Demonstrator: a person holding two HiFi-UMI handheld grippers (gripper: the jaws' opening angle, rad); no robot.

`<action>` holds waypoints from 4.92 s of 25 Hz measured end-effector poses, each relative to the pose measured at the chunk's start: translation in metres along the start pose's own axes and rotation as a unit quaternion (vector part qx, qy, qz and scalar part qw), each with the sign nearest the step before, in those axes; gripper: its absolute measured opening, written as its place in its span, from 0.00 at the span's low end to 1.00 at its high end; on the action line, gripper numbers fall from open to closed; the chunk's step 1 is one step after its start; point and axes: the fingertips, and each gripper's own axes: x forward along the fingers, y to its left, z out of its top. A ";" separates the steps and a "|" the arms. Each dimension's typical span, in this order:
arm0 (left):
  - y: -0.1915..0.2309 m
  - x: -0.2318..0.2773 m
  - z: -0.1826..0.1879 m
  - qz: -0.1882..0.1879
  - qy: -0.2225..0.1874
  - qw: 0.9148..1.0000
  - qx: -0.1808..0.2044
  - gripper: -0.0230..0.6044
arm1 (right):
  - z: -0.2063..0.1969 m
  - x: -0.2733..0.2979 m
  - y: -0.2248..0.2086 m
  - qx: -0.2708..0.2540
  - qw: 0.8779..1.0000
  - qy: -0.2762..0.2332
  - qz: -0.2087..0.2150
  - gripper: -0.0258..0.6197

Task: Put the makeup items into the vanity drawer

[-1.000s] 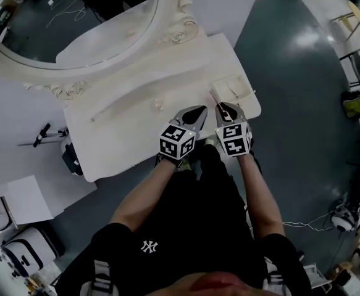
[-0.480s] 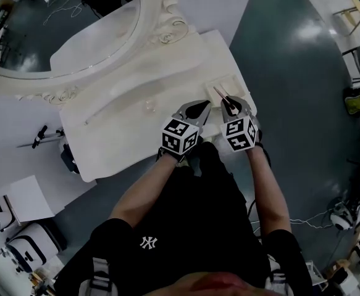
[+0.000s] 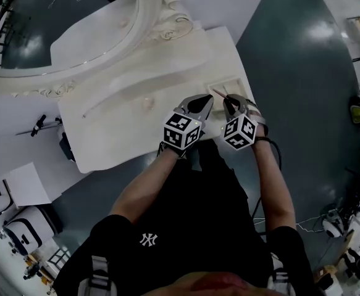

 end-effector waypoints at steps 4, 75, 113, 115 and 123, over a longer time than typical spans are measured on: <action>0.007 0.007 0.000 0.010 0.002 1.000 -0.007 0.04 | -0.006 0.011 0.002 -0.010 1.000 0.007 0.021 0.16; 0.185 -0.215 -0.112 0.175 -0.031 0.981 -0.080 0.04 | 0.193 0.135 0.196 0.310 0.942 -0.066 0.114 0.43; 0.067 -0.119 -0.037 0.031 -0.024 0.999 -0.007 0.04 | 0.071 0.006 0.054 0.401 0.913 -0.059 -0.039 0.30; 0.058 -0.108 -0.032 0.024 -0.022 0.999 -0.001 0.04 | 0.058 0.002 0.045 0.406 0.911 -0.056 -0.047 0.30; 0.035 -0.072 -0.019 0.014 -0.013 1.000 0.009 0.04 | 0.006 -0.003 0.007 0.416 0.906 -0.032 -0.068 0.31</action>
